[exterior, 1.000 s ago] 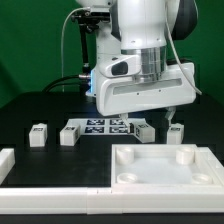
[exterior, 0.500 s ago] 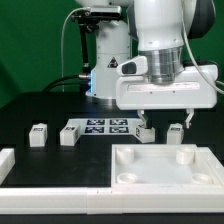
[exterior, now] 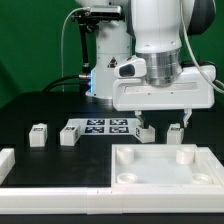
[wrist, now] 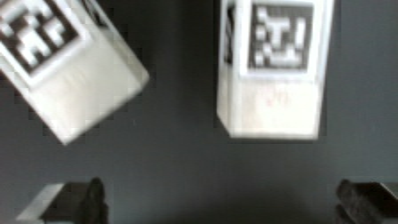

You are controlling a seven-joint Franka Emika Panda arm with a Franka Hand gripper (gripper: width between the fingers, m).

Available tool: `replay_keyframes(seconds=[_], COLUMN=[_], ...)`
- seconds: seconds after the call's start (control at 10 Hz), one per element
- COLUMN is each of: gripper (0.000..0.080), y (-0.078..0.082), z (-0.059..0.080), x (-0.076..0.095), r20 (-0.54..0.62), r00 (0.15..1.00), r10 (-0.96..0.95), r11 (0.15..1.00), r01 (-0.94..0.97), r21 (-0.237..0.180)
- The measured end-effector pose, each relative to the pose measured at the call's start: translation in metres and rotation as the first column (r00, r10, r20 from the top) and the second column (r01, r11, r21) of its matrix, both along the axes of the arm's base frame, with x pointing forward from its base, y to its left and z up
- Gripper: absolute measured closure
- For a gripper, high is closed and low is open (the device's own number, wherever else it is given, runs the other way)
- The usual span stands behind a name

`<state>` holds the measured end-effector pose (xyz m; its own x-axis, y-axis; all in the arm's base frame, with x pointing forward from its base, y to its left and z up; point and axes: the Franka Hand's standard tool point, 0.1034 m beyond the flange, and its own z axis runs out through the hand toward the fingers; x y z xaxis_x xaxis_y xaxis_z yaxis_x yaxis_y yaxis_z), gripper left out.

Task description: Assemble one leg

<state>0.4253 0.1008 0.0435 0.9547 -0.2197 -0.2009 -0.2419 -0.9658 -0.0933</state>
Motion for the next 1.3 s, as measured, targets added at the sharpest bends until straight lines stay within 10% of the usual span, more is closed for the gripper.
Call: replay_keyframes(seconds=[0.7,1.3], gripper=[0.0150,0.0150], y=[0.016,0.034], z=[0.001,-0.022], x=[-0.021,-0.025], r20=[-0.650,-0.672], r00=[0.751,0.732], r10=[0.113,0.114], r11=[0.989,0.991], r01=[-0.026,-0.039], r21=[0.143,0.126])
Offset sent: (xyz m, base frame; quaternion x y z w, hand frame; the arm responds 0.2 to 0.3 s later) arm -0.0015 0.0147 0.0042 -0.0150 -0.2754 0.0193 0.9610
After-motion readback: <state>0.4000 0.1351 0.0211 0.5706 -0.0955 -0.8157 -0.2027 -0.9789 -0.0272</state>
